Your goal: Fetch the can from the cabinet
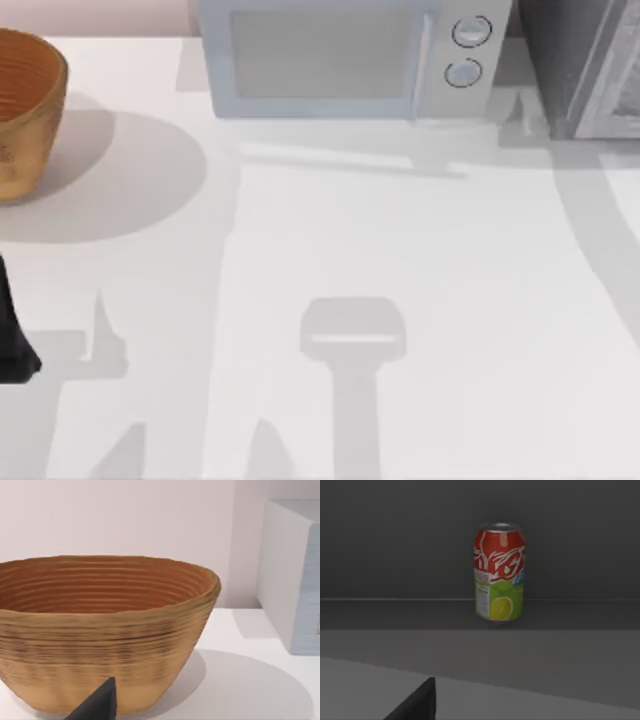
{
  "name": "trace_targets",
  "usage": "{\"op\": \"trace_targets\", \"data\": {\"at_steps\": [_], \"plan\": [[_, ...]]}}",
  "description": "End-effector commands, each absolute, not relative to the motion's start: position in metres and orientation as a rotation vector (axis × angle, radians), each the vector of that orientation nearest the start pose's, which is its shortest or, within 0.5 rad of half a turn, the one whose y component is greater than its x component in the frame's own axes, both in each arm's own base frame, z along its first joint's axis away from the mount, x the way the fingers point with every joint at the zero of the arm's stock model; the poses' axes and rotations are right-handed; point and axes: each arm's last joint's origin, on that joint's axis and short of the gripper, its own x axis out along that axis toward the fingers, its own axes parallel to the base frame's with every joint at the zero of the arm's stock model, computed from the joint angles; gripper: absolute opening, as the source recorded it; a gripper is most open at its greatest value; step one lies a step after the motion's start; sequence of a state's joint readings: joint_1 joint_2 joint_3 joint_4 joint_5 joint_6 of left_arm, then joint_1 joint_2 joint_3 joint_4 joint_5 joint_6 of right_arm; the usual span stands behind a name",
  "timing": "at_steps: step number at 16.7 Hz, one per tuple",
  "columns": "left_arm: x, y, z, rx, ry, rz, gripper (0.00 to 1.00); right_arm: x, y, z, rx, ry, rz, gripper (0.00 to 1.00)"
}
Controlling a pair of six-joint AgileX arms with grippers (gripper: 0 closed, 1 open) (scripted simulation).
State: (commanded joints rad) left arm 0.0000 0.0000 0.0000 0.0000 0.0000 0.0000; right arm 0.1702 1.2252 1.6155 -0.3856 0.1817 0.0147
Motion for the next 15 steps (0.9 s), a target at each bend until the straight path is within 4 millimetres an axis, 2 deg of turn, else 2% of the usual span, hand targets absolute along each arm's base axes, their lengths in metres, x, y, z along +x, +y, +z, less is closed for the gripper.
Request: {"op": "trace_targets", "data": {"at_steps": [4,11,13,15], "plan": [[0.106,-0.001,0.160,0.000,0.000,0.000,1.00,0.255,0.047,0.510,0.000,-0.001,0.000,1.00],[0.106,-0.001,0.160,0.000,0.000,0.000,1.00,0.261,0.046,0.511,0.002,-0.010,-0.005,1.00],[0.106,-0.001,0.160,0.000,0.000,0.000,1.00,0.280,0.049,0.509,0.003,-0.016,-0.008,1.00],[0.106,-0.001,0.160,0.000,0.000,0.000,1.00,0.313,0.053,0.498,-0.001,-0.002,-0.008,1.00]]}}
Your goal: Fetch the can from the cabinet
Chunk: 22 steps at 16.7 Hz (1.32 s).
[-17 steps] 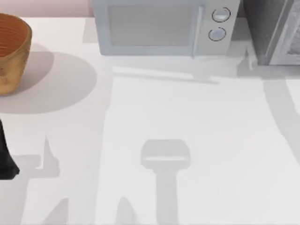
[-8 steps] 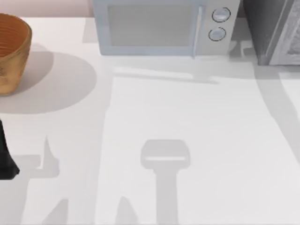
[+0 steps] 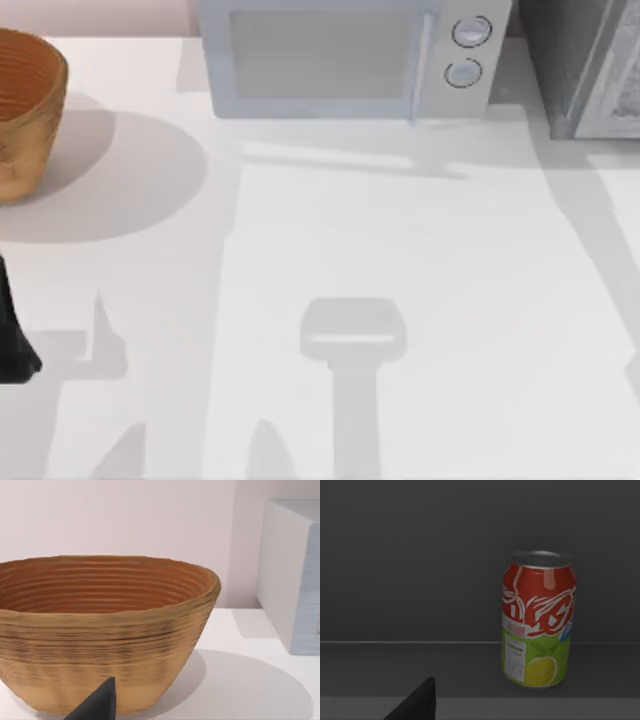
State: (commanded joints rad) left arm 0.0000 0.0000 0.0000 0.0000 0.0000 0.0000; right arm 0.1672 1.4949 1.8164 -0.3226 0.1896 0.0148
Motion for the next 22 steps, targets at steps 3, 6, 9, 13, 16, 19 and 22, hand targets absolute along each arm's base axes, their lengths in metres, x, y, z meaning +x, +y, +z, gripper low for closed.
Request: {"op": "trace_targets", "data": {"at_steps": [3,6,9,13,16,19,22], "plan": [[0.106,-0.001,0.160,0.000,0.000,0.000,1.00,0.349,0.057,0.485,-0.003,-0.005,-0.006,1.00],[0.106,-0.001,0.160,0.000,0.000,0.000,1.00,0.355,0.057,0.483,-0.002,-0.009,-0.006,1.00],[0.106,-0.001,0.160,0.000,0.000,0.000,1.00,0.355,0.059,0.481,-0.003,-0.003,-0.001,1.00],[0.106,-0.001,0.160,0.000,0.000,0.000,1.00,0.372,0.059,0.485,-0.002,-0.010,-0.006,1.00],[0.106,-0.001,0.160,0.000,0.000,0.000,1.00,0.393,0.058,0.485,-0.002,-0.009,-0.006,1.00],[0.106,-0.001,0.160,0.000,0.000,0.000,1.00,0.409,0.057,0.484,-0.002,-0.009,-0.006,1.00],[0.106,-0.001,0.160,0.000,0.000,0.000,1.00,0.415,0.057,0.484,-0.002,-0.009,-0.006,1.00]]}}
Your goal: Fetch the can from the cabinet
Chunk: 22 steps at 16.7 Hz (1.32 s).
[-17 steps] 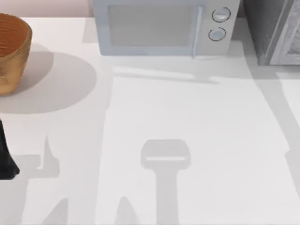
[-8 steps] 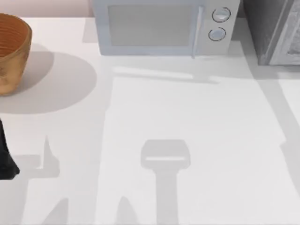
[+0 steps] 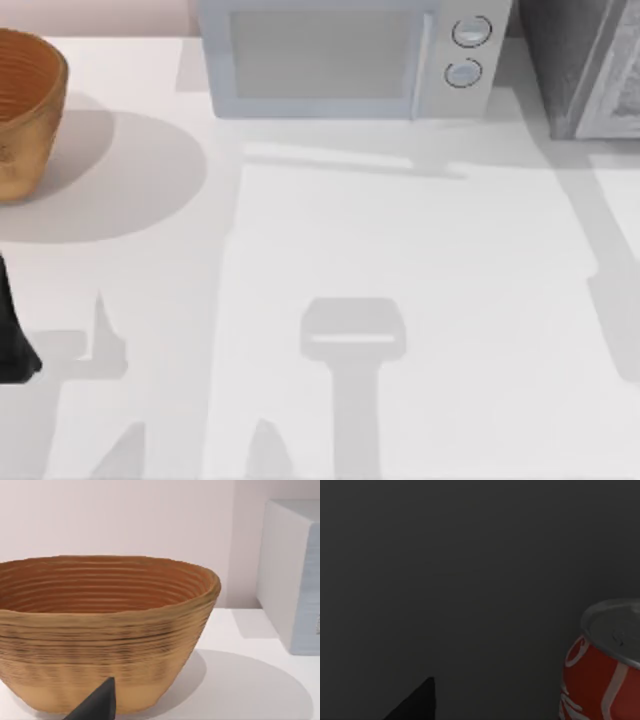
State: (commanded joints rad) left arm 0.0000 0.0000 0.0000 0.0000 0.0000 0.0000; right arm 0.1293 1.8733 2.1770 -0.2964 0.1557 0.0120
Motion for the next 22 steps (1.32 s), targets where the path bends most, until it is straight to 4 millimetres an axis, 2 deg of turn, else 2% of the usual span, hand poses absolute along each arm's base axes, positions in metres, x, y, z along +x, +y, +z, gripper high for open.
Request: {"op": "trace_targets", "data": {"at_steps": [3,16,22], "plan": [[0.1057,-0.0012,0.1600,0.000,0.000,0.000,1.00,0.4150,0.0570,0.4836,-0.002,-0.009,-0.006,1.00],[0.1057,-0.0012,0.1600,0.000,0.000,0.000,1.00,0.4150,0.0570,0.4836,-0.002,-0.009,-0.006,0.02],[0.1057,-0.0012,0.1600,0.000,0.000,0.000,1.00,0.4150,0.0570,0.4836,-0.002,-0.009,-0.006,0.00]]}}
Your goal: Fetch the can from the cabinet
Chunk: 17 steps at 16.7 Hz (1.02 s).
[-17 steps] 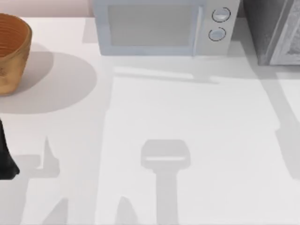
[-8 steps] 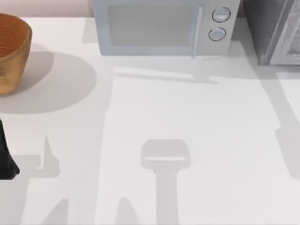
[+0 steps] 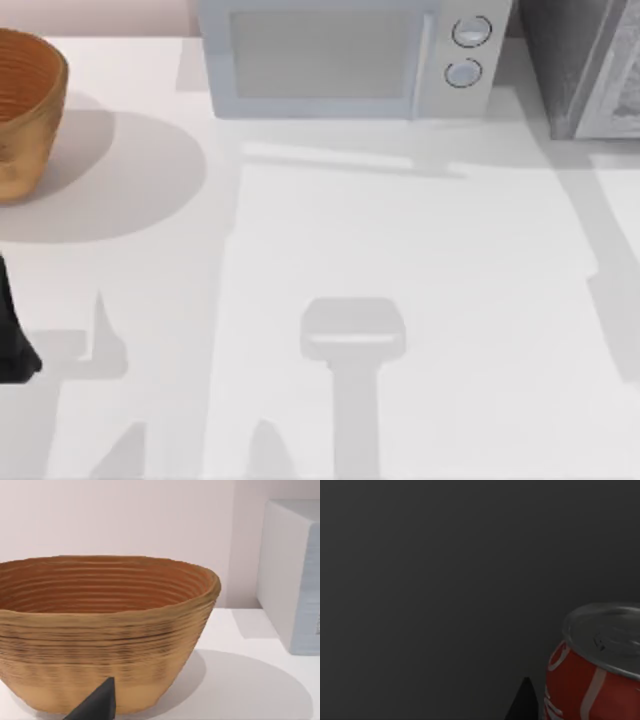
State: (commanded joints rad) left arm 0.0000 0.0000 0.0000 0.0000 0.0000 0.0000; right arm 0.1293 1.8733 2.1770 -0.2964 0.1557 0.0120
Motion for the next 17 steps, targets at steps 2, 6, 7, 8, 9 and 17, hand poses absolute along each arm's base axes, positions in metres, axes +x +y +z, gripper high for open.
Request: {"op": "trace_targets", "data": {"at_steps": [2,6,7,8,9,17], "plan": [[0.106,-0.001,0.160,0.000,0.000,0.000,1.00,0.415,0.057,0.484,-0.002,-0.009,-0.006,0.00],[0.106,-0.001,0.160,0.000,0.000,0.000,1.00,0.401,0.061,0.492,0.000,-0.013,0.005,0.00],[0.106,-0.001,0.160,0.000,0.000,0.000,1.00,0.390,0.064,0.498,0.000,-0.014,0.013,0.00],[0.106,-0.001,0.160,0.000,0.000,0.000,1.00,0.375,0.066,0.505,0.001,-0.016,0.019,0.00],[0.106,-0.001,0.160,0.000,0.000,0.000,1.00,0.359,0.068,0.512,0.001,-0.015,0.022,0.00],[0.106,-0.001,0.160,0.000,0.000,0.000,1.00,0.238,0.060,0.543,-0.001,-0.010,-0.003,0.00]]}}
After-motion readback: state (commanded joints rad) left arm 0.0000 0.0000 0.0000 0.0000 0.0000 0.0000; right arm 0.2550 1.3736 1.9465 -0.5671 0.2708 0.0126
